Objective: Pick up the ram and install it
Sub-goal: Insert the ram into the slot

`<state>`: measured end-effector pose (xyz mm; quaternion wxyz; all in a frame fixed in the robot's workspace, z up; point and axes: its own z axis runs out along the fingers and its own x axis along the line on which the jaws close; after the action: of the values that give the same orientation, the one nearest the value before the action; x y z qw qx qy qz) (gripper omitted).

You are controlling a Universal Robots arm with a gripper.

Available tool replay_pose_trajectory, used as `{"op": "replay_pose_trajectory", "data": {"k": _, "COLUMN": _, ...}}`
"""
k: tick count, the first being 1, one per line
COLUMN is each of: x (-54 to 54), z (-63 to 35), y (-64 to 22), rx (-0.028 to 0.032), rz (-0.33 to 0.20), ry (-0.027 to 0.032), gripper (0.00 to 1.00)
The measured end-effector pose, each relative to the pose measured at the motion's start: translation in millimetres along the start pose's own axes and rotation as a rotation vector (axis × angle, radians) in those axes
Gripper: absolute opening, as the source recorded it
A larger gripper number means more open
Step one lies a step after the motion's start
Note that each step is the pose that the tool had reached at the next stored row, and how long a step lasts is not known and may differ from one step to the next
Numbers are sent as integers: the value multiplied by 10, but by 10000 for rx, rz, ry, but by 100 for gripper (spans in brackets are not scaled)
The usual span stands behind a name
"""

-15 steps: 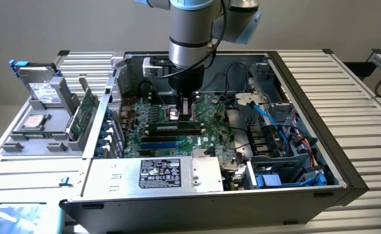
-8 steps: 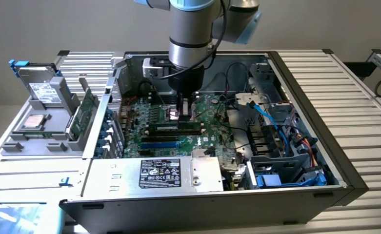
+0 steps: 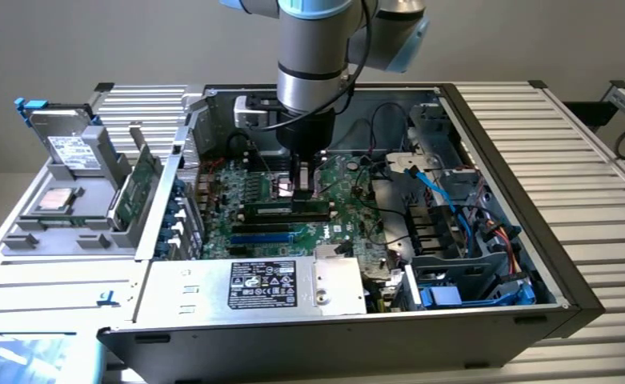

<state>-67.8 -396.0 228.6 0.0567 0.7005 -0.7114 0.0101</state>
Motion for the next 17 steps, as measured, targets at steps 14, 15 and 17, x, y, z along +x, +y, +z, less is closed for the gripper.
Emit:
{"op": "replay_pose_trajectory", "data": {"k": 14, "x": 0, "z": 13, "y": -5, "rx": -6, "rz": 50, "ry": -2, "gripper": 14}}
{"op": "replay_pose_trajectory", "data": {"k": 15, "x": 0, "z": 14, "y": -6, "rx": -6, "rz": 51, "ry": -1, "gripper": 14}}
{"op": "replay_pose_trajectory", "data": {"k": 17, "x": -1, "z": 17, "y": -6, "rx": -6, "rz": 52, "ry": -2, "gripper": 14}}
